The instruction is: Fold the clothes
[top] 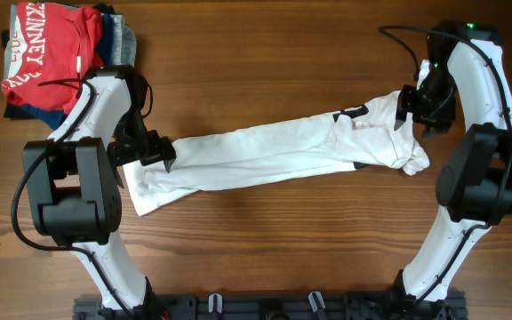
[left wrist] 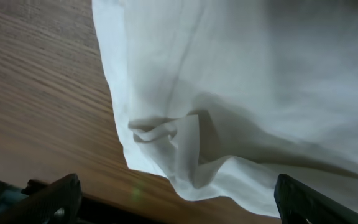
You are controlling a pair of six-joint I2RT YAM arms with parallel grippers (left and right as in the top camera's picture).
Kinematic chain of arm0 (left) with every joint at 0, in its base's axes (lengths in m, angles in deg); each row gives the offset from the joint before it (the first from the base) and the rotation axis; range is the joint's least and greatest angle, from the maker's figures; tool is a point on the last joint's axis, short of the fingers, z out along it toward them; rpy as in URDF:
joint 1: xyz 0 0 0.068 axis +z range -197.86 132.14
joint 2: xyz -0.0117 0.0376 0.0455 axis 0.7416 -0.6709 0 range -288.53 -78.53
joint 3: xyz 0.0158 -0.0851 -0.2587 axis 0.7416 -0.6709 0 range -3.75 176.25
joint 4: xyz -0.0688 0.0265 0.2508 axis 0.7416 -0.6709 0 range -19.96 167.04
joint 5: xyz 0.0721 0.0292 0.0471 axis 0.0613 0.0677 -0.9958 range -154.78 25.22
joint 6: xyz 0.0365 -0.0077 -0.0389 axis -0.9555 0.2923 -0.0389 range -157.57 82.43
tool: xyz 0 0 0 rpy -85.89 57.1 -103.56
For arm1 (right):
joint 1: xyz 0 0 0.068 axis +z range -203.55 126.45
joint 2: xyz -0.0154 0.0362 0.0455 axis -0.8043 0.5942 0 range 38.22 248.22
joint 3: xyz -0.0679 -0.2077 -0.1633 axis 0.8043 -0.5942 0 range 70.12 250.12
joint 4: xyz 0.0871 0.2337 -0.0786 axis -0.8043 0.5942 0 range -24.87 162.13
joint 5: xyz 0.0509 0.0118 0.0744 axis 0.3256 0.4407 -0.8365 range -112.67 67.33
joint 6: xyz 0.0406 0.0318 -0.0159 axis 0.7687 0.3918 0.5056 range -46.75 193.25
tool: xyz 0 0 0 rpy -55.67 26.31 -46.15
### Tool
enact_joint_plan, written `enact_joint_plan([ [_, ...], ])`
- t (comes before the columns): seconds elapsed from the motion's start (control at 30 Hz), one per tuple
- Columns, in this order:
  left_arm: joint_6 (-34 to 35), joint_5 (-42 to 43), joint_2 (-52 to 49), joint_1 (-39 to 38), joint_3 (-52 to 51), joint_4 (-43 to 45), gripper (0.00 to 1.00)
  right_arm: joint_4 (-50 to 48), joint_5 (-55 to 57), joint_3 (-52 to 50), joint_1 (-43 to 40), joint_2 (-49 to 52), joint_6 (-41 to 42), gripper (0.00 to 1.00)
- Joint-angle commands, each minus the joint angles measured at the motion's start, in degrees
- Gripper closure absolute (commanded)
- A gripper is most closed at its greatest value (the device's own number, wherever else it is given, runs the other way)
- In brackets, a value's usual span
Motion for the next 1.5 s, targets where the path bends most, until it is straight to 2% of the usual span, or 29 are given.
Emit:
enact_joint_plan([
  [0.0,0.3,0.1,1.5,0.3,-0.4,1.4,0.0,-2.8,-1.7,0.4,0.0,-0.7,-3.0,0.44],
  [0.07,0.8,0.1,1.5,0.3,-0.4,2.0,0.0,-4.2,-4.5,0.6,0.4,-0.8,-5.8,0.45],
  [0.2,3.0,0.1,2.1,0.9,-0.4,1.9,0.0,-5.8,-5.6,1.4,1.4,-1.0,-5.9,0.48],
  [0.37,4.7,0.1,7.2,2.4,-0.4,1.5,0.0,-6.9,-11.2,3.7,2.3,-2.8,-9.6,0.5],
  [0.6,7.9,1.1,17.2,3.7,-0.4,1.4,0.0,-9.0,-14.1,4.2,5.0,-4.9,-11.4,0.45],
  [0.8,13.7,0.9,19.3,3.7,-5.5,2.7,0.0,-13.6,-14.5,4.2,7.8,-4.9,-11.4,0.38],
  [0.93,16.9,0.8,19.8,3.8,-13.1,7.3,0.0,-15.0,-14.6,4.2,8.9,-4.9,-11.4,0.34],
  [1.1,18.9,1.6,20.9,4.5,-21.8,17.7,0.0,-15.0,-14.6,4.2,8.9,-4.9,-11.4,0.3],
  [1.27,19.2,0.1,20.9,4.9,-25.4,27.1,0.0,-15.3,-15.5,4.2,9.1,-4.9,-12.8,0.3],
  [1.47,19.7,-1.5,20.6,5.6,-27.7,33.5,0.0,-15.6,-15.6,4.2,9.1,-4.9,-12.9,0.29],
])
